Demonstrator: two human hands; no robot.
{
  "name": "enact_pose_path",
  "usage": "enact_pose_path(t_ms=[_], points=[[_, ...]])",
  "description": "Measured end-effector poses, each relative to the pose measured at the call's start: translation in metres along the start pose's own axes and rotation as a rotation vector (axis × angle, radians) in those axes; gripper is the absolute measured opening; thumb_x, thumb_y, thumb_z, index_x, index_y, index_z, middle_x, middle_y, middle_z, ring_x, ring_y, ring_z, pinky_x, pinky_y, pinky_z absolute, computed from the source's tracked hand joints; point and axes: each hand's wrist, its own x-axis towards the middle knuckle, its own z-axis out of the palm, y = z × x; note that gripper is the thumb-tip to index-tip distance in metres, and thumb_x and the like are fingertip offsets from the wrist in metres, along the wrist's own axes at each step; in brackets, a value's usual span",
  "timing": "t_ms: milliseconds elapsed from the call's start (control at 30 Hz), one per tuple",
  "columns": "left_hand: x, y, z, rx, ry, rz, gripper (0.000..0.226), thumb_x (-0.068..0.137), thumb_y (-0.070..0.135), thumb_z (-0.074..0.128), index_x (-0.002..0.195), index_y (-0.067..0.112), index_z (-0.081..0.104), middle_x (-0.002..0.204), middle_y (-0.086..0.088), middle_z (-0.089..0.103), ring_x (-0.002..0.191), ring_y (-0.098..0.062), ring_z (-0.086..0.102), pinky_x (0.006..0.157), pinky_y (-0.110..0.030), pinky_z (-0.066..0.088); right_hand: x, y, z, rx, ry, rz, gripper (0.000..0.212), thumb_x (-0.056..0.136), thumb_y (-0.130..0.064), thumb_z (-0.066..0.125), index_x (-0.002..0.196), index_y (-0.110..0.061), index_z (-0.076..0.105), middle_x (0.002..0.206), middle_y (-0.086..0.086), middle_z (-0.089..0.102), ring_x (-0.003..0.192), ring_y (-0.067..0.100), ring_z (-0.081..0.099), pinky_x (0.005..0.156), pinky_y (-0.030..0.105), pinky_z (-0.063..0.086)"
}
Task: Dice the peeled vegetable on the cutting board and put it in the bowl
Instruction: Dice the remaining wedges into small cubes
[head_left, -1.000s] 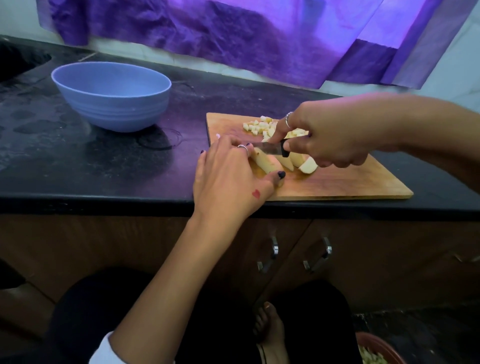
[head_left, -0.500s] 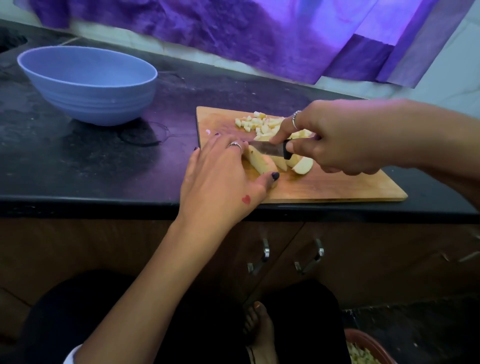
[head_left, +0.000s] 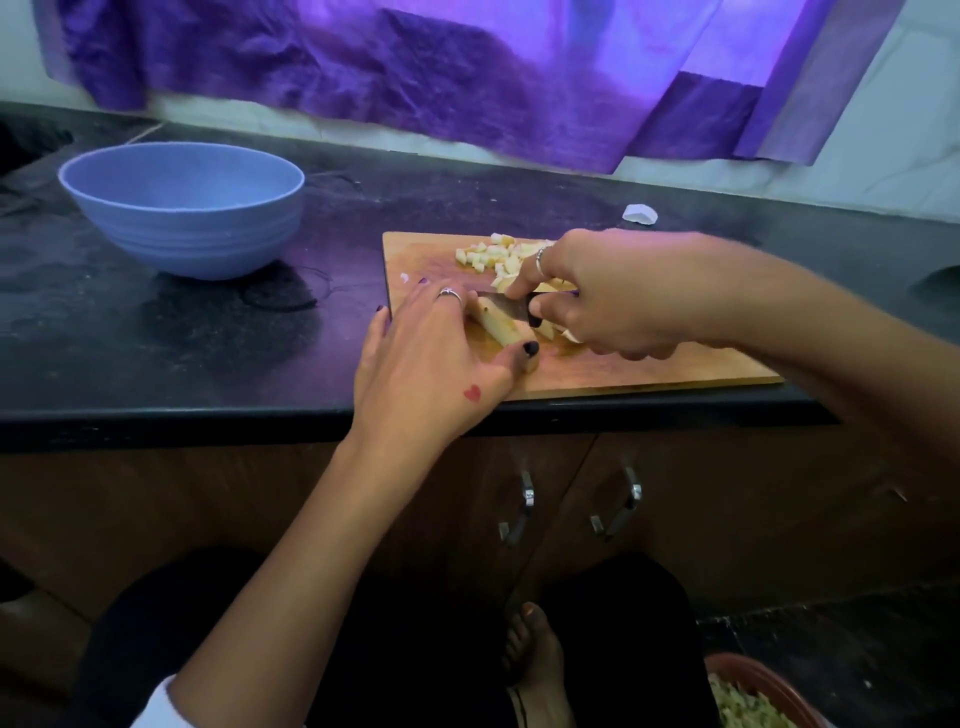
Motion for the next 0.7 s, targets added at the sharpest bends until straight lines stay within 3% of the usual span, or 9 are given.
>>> enact_pose_path(t_ms=[133, 200, 267, 333, 433, 567, 700], points=[[0.0, 0.0, 0.002, 0.023, 0.006, 0.007, 0.051, 0.077, 0.062, 0.06, 0.114, 0.029, 0.051, 0.126, 0.01, 0.054, 0.123, -0.013, 0.044, 0.111, -0.044, 0.027, -0.012, 0.008, -0.011, 0.012, -0.048, -0.014, 0.029, 0.099, -0.03, 0.044, 0.124, -0.042, 0.052, 0.063, -0.001, 0.053, 0.036, 0.012, 0.047, 0.033, 0.016, 0.037], [0.0, -0.001, 0.002, 0.023, 0.013, 0.024, 0.049, 0.077, 0.063, 0.059, 0.112, 0.029, 0.051, 0.126, 0.012, 0.053, 0.124, -0.012, 0.044, 0.111, -0.044, 0.027, -0.013, 0.01, -0.008, -0.001, -0.018, -0.024, 0.027, 0.098, -0.03, 0.044, 0.121, -0.042, 0.053, 0.068, 0.0, 0.058, 0.038, 0.014, 0.052, 0.037, 0.019, 0.042], [0.0, -0.002, 0.0, 0.018, 0.004, 0.017, 0.05, 0.077, 0.063, 0.059, 0.113, 0.029, 0.051, 0.126, 0.012, 0.053, 0.123, -0.013, 0.043, 0.109, -0.045, 0.029, -0.009, 0.01, 0.004, -0.047, 0.05, -0.062, 0.026, 0.097, -0.032, 0.046, 0.118, -0.043, 0.054, 0.09, -0.002, 0.064, 0.064, 0.019, 0.063, 0.063, 0.03, 0.055], [-0.001, -0.001, -0.002, 0.009, -0.01, 0.005, 0.05, 0.077, 0.062, 0.061, 0.115, 0.03, 0.052, 0.126, 0.012, 0.053, 0.121, -0.014, 0.042, 0.106, -0.044, 0.033, -0.003, 0.011, 0.018, -0.075, 0.115, -0.099, 0.026, 0.095, -0.032, 0.046, 0.117, -0.041, 0.055, 0.103, -0.003, 0.062, 0.089, 0.022, 0.06, 0.083, 0.038, 0.051], [-0.002, 0.001, -0.003, 0.006, 0.003, 0.011, 0.049, 0.076, 0.062, 0.061, 0.113, 0.031, 0.052, 0.125, 0.012, 0.054, 0.12, -0.016, 0.044, 0.106, -0.044, 0.032, -0.005, 0.012, 0.028, -0.034, 0.118, -0.089, 0.025, 0.097, -0.028, 0.044, 0.119, -0.033, 0.056, 0.101, 0.002, 0.059, 0.093, 0.025, 0.058, 0.084, 0.035, 0.049], [-0.003, 0.004, -0.003, 0.006, 0.004, -0.004, 0.05, 0.077, 0.06, 0.061, 0.117, 0.031, 0.054, 0.127, 0.01, 0.054, 0.122, -0.017, 0.043, 0.108, -0.046, 0.031, -0.012, 0.016, 0.029, 0.035, 0.157, -0.109, 0.028, 0.098, -0.028, 0.045, 0.122, -0.036, 0.056, 0.12, -0.001, 0.06, 0.104, 0.021, 0.056, 0.087, 0.031, 0.045], [-0.007, 0.007, -0.006, 0.025, 0.017, -0.012, 0.053, 0.077, 0.06, 0.061, 0.119, 0.029, 0.054, 0.128, 0.01, 0.054, 0.122, -0.019, 0.042, 0.109, -0.045, 0.029, -0.018, 0.017, 0.018, -0.038, 0.117, -0.063, 0.027, 0.096, -0.036, 0.045, 0.12, -0.044, 0.056, 0.118, -0.007, 0.06, 0.101, 0.02, 0.06, 0.089, 0.036, 0.048]])
